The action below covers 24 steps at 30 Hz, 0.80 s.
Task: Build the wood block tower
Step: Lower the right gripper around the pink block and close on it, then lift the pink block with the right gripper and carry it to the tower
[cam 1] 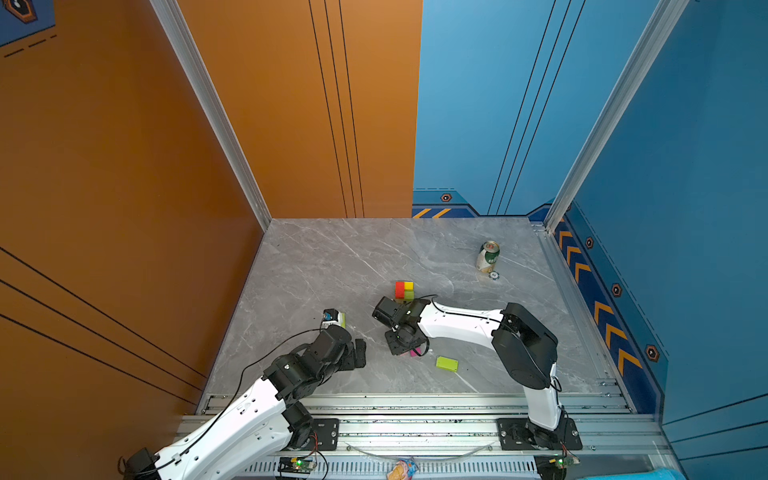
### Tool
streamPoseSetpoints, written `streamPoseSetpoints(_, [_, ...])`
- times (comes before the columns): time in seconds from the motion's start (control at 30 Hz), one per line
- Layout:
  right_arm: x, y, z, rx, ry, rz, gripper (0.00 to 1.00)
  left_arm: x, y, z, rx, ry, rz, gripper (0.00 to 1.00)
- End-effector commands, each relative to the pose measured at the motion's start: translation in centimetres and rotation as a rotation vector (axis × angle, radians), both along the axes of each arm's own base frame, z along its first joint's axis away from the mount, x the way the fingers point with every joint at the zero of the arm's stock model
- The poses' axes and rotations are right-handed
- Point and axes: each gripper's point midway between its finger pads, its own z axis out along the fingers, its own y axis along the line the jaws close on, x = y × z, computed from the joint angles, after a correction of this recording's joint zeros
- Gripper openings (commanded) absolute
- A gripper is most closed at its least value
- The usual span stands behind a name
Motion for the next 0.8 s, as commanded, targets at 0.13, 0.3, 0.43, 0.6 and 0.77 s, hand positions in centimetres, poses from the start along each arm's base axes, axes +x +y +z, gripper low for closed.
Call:
streamPoseSetpoints(0.13, [1.5, -0.4, 3.2, 0.01, -0.064, -0.024, 0.3, 0.1, 0.3, 0.3, 0.018, 0.008, -0.009, 0.98])
streamPoseSetpoints(0.3, [2.9, -1.4, 4.5, 0.023, -0.09, -0.048, 0.3, 0.5, 0.1, 0.4, 0.022, 0.008, -0.011, 0.98])
streamPoseSetpoints(0.43, [4.4, -2.6, 5.6, 0.025, -0.119, -0.072, 0.3, 1.5, -0.7, 1.3, 0.01, -0.005, -0.025, 0.98])
streamPoseSetpoints(0.6, [6.4, -4.1, 6.6, 0.028, -0.142, -0.107, 0.3, 3.3, -2.0, 3.0, 0.015, -0.03, -0.05, 0.98])
streamPoseSetpoints(0.77, [8.8, -5.5, 7.5, 0.009, -0.168, -0.148, 0.3, 4.8, -3.4, 4.1, 0.013, -0.044, -0.075, 0.98])
